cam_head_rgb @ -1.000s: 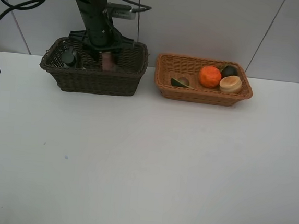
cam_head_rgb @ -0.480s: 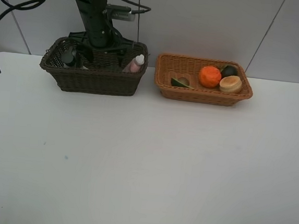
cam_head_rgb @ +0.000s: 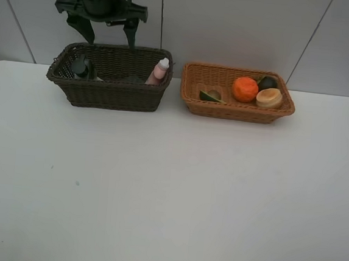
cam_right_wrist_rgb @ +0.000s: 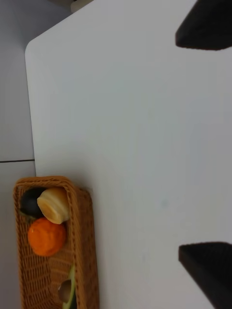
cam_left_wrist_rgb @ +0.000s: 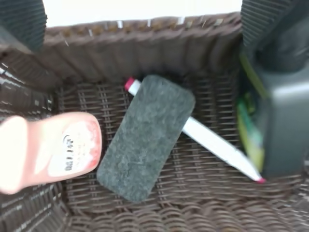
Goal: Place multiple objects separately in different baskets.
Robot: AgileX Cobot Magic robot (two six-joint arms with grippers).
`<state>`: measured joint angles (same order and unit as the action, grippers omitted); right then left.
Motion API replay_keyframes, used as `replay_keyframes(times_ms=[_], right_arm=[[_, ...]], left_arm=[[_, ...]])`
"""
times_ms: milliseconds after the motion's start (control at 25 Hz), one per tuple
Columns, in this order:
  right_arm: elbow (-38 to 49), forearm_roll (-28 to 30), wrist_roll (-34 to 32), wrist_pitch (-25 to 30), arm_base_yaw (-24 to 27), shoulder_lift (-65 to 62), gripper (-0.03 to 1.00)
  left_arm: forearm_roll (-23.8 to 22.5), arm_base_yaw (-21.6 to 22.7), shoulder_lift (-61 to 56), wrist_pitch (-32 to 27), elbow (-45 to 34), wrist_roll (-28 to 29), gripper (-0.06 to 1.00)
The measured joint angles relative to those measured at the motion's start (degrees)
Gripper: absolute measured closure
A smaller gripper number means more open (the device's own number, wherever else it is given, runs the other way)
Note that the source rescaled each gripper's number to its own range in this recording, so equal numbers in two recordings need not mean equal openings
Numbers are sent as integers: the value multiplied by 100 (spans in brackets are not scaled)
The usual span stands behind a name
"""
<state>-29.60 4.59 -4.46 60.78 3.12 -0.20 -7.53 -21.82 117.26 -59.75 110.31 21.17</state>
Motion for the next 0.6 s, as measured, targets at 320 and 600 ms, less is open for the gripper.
replay_keyframes(times_ms=[320,600], right_arm=[[0,0,0,0,0,0,-3],[0,0,0,0,0,0,-3]], left_arm=[[-584,-449,-1821,-838,0,0,-6],[-770,-863,-3913,-912,-1013,38,-6]])
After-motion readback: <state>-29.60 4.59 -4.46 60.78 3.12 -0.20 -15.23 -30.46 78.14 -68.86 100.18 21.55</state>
